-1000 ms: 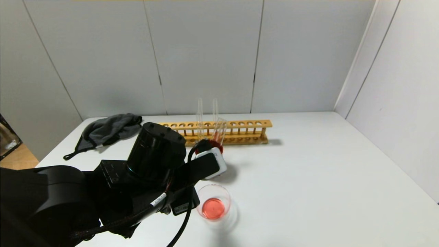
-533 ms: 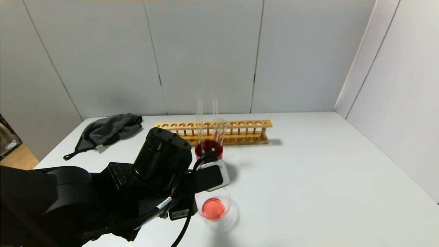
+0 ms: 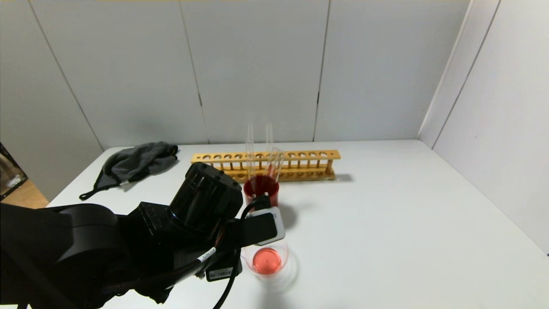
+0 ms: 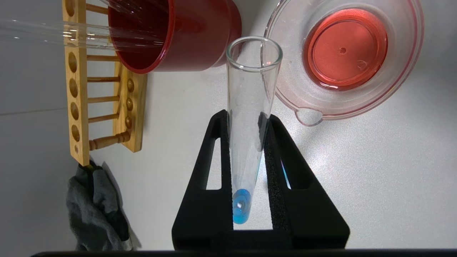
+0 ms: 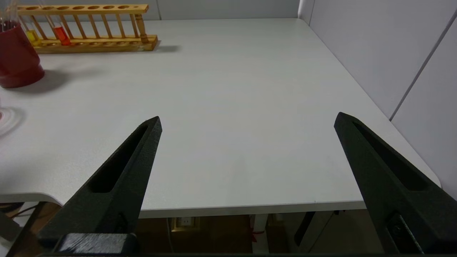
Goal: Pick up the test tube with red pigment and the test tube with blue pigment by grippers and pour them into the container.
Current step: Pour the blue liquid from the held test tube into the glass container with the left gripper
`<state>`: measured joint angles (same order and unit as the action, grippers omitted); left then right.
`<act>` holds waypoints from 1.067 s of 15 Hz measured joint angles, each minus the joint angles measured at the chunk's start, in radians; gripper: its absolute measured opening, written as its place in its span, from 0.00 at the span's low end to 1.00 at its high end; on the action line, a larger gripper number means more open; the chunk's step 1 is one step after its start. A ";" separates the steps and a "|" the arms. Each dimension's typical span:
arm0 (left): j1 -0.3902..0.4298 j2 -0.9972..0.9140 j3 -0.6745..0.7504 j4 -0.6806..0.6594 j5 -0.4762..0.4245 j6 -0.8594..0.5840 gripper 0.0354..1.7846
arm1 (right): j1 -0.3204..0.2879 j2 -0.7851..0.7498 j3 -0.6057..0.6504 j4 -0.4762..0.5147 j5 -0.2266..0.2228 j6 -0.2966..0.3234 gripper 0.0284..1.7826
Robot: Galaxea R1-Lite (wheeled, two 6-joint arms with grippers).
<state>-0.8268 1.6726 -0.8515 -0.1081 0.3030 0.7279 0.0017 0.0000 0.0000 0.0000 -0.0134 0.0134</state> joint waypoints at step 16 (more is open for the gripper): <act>0.001 0.046 -0.125 0.208 0.072 0.207 0.17 | 0.000 0.000 0.000 0.000 0.000 0.000 0.95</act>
<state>-0.8253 1.7189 -0.9766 0.0996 0.3747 0.9347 0.0013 0.0000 0.0000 0.0000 -0.0138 0.0134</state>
